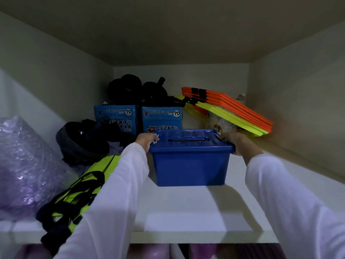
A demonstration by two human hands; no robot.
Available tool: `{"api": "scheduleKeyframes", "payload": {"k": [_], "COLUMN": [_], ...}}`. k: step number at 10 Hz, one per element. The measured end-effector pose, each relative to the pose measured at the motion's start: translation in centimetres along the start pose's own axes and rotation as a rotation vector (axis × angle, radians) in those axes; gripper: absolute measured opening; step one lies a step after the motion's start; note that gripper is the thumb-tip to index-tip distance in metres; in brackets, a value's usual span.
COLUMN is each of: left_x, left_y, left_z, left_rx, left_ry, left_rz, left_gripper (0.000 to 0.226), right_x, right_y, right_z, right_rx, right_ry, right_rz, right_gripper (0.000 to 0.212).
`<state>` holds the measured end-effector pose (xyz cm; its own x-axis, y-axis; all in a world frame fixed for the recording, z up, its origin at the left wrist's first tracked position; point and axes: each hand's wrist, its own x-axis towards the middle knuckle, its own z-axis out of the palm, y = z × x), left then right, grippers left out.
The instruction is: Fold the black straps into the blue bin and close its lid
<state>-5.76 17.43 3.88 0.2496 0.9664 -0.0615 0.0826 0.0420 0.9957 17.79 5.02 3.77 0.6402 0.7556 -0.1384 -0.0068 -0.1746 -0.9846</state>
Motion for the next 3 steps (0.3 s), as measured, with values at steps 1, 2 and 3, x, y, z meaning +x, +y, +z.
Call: {"api": "scheduleKeyframes", "payload": {"k": [1,2,3], "left_x": [-1.06,-1.11,-1.76], "left_y": [0.32,0.91,0.48], "left_z": [-0.21,-0.35,0.06], "left_rx": [0.015,0.008,-0.036], "left_ry": [-0.017,-0.02,0.038], "left_rz": [-0.025,-0.035,-0.008], "left_gripper": [0.038,0.038,0.045], "right_x": [-0.71,-1.0,-1.65], "right_y": [-0.09,-0.1,-0.01], "right_z": [-0.14,-0.04,0.01], "right_rx": [0.015,0.055,0.026], "right_ry": [0.006,0.0,0.051], "right_rz": [0.022,0.028,-0.068], "right_gripper": [0.01,0.011,0.02]}}
